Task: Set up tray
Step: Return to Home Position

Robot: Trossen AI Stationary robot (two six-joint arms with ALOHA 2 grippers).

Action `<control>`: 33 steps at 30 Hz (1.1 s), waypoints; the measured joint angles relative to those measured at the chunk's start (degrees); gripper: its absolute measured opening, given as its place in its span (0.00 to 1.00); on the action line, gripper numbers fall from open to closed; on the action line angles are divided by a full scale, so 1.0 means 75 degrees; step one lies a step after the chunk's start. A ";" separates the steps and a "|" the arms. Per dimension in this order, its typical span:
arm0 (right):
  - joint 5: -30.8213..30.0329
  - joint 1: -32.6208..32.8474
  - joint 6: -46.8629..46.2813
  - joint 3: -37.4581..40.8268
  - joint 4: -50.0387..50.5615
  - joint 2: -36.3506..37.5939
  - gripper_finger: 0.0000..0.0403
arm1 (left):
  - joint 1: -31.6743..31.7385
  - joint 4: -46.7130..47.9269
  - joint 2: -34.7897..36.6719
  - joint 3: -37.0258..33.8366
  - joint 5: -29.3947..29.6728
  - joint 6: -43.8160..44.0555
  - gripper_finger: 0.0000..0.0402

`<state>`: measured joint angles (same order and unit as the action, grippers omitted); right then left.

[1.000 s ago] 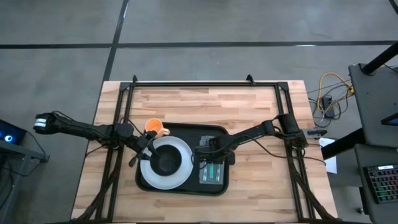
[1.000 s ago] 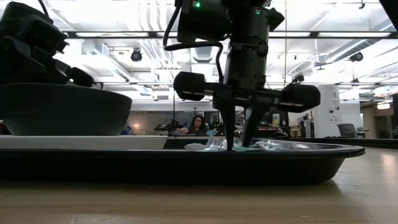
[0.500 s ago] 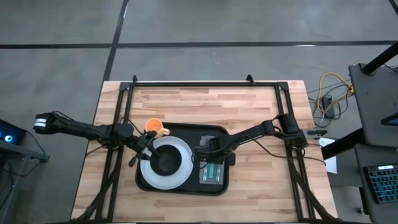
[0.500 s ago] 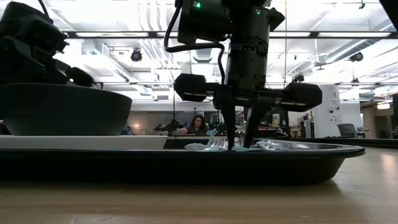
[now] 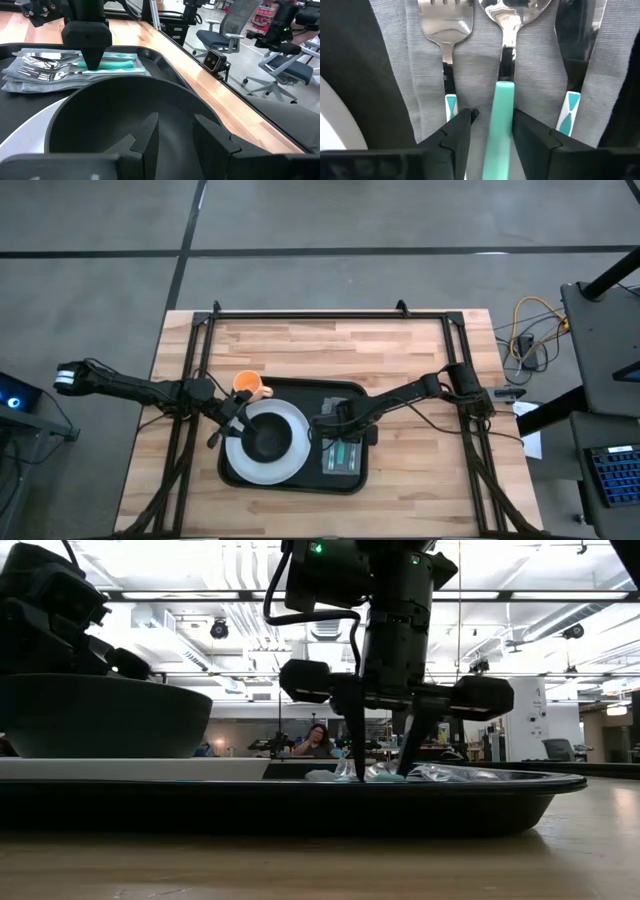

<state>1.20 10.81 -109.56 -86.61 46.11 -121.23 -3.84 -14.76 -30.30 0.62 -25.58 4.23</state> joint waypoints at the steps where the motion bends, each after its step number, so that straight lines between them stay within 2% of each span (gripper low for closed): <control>1: -0.0005 0.0000 0.0002 -0.0002 0.0000 0.0000 0.34 | 0.0000 0.0000 0.0000 0.0003 0.0000 0.0000 0.25; 6: -0.0283 0.0009 0.0103 -0.0025 0.0038 -0.0001 0.35 | 0.0000 0.0000 0.0000 -0.0003 0.0000 0.0000 0.25; 20: -0.0535 0.0000 0.0498 -0.0678 0.0994 -0.0009 0.26 | 0.0000 0.0000 0.0000 0.0003 0.0002 0.0000 0.25; 25: -0.0806 -0.0010 0.0999 -0.1095 0.1664 -0.0009 0.24 | 0.0000 0.0000 0.0000 -0.0001 0.0000 0.0000 0.25; 29: -0.1194 -0.0017 0.1859 -0.1555 0.2204 -0.0009 0.22 | 0.0000 0.0000 0.0000 0.0003 0.0000 0.0000 0.25; 33: -0.1124 -0.0010 0.2433 -0.1981 0.2090 -0.0009 0.21 | 0.0000 0.0000 0.0000 0.0000 0.0000 -0.0003 0.25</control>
<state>-7.23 10.73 -91.32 -101.46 61.78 -121.30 -3.84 -14.76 -30.30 0.62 -25.58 4.21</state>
